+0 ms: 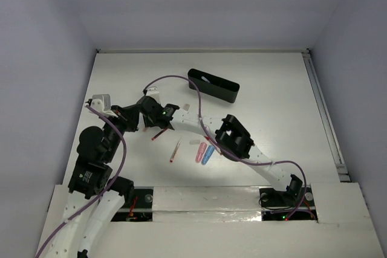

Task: Sort the stationery into containers
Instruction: Pick up the pen from the center of the board.

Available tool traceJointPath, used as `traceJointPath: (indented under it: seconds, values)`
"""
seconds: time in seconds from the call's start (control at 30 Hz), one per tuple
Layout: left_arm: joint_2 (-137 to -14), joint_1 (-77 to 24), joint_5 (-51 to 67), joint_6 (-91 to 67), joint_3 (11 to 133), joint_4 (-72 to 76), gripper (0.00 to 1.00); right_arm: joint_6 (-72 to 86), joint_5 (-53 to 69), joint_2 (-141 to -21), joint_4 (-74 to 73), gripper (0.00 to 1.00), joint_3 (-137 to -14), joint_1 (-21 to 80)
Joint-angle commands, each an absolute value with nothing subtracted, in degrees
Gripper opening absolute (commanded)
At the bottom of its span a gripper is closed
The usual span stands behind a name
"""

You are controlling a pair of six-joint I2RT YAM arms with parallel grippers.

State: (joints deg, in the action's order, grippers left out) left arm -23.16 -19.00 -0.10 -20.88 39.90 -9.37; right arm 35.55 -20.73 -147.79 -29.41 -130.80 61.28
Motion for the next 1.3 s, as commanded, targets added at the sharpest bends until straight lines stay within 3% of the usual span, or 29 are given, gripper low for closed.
traceJointPath:
  seconds: [0.0,0.2,0.3,0.4,0.47,0.6,0.63,0.73,1.0,1.07,1.27]
  values:
    - [-22.2,-19.3,-1.3,-20.9,42.5,-8.1,0.0,34.7,-24.3,-149.7,-33.2,0.42,-131.8,61.9]
    - [-20.8,-19.3,-2.9,-20.5,43.7,-8.8,0.0,34.8,-26.0,-150.4,-34.1,0.24,-130.9,62.4]
    - [-20.1,-19.3,-3.9,-20.2,44.6,-9.5,0.0,35.2,-25.3,-149.9,-32.7,0.27,-128.9,62.4]
    - [-19.4,-19.3,-6.5,-19.5,45.8,-11.0,0.0,35.3,-25.8,-150.1,-31.9,0.42,-128.9,62.4]
    - [-19.2,-19.3,-8.5,-19.2,46.6,-12.4,0.02,35.1,-26.4,-150.3,-31.0,0.42,-129.1,62.4]
    - [-18.5,-19.3,-13.0,-18.9,48.1,-13.8,0.18,33.7,-26.5,-151.3,-29.4,0.39,-129.4,61.9]
    - [-18.2,-19.3,-13.3,-18.8,48.2,-13.7,0.29,33.4,-27.0,-151.9,-29.4,0.38,-129.5,61.9]
    - [-17.4,-19.3,-15.4,-17.8,48.5,-13.6,0.46,31.5,-28.7,-152.3,-28.7,0.35,-129.6,61.9]
    - [-17.0,-19.3,-17.6,-17.5,47.5,-12.8,0.5,26.9,-27.1,-155.5,-29.0,0.26,-131.5,61.9]
    - [-17.4,-19.3,-17.5,-17.4,47.4,-12.7,0.57,26.3,-25.8,-156.2,-29.2,0.24,-131.3,61.9]
    - [-17.5,-19.3,-18.3,-17.6,46.1,-12.2,0.65,24.9,-27.1,-153.9,-23.7,0.02,-129.0,61.9]
